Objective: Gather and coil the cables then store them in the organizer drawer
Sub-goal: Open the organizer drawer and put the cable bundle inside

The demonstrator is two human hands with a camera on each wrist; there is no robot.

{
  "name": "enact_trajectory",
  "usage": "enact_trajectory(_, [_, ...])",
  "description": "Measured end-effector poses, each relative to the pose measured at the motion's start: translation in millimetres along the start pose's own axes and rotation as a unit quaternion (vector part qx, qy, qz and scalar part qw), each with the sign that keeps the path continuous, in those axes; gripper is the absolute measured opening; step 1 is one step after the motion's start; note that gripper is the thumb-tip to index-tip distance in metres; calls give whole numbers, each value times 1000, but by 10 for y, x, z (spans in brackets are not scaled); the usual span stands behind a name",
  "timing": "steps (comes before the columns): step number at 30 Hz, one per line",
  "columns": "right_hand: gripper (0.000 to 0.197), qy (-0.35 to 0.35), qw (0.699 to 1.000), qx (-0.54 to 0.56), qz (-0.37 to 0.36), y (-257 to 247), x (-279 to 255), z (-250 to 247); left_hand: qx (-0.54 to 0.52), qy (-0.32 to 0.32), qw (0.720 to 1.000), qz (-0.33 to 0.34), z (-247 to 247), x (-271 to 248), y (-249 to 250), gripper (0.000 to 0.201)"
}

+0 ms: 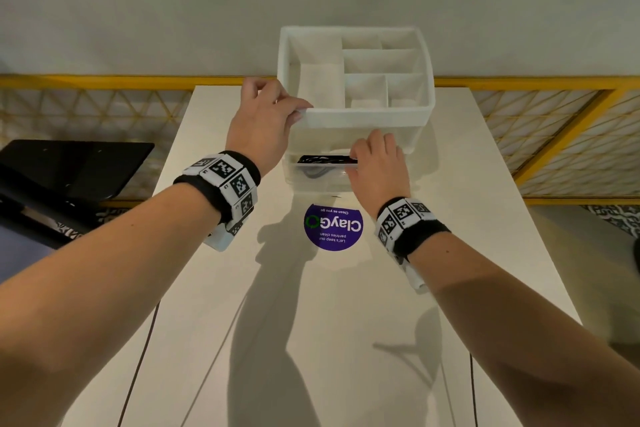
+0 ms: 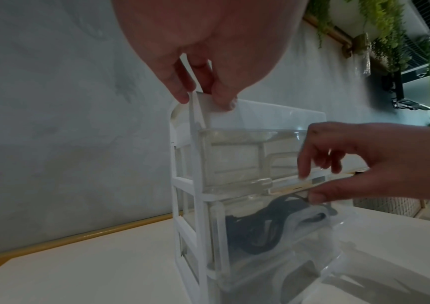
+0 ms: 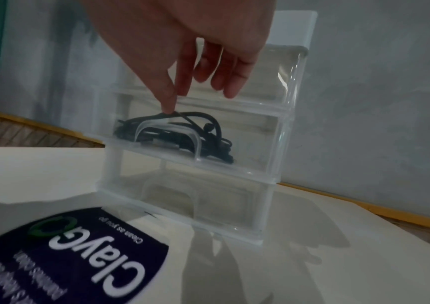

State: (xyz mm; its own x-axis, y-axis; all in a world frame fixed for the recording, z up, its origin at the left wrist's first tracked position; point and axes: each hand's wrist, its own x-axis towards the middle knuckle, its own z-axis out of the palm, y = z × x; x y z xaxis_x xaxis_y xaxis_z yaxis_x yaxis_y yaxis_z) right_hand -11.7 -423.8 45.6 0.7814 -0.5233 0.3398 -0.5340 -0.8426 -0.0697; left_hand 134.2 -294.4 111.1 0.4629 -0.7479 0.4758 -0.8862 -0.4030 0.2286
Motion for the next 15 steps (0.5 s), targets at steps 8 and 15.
enact_trajectory(8, [15, 10, 1000, -20, 21, 0, 107, -34, -9, -1, 1000, 3, -5, 22, -15, 27])
enact_trajectory(15, [28, -71, 996, -8, 57, 57, 115, 5, -6, -1, 1000, 5, 5, 32, -23, 27])
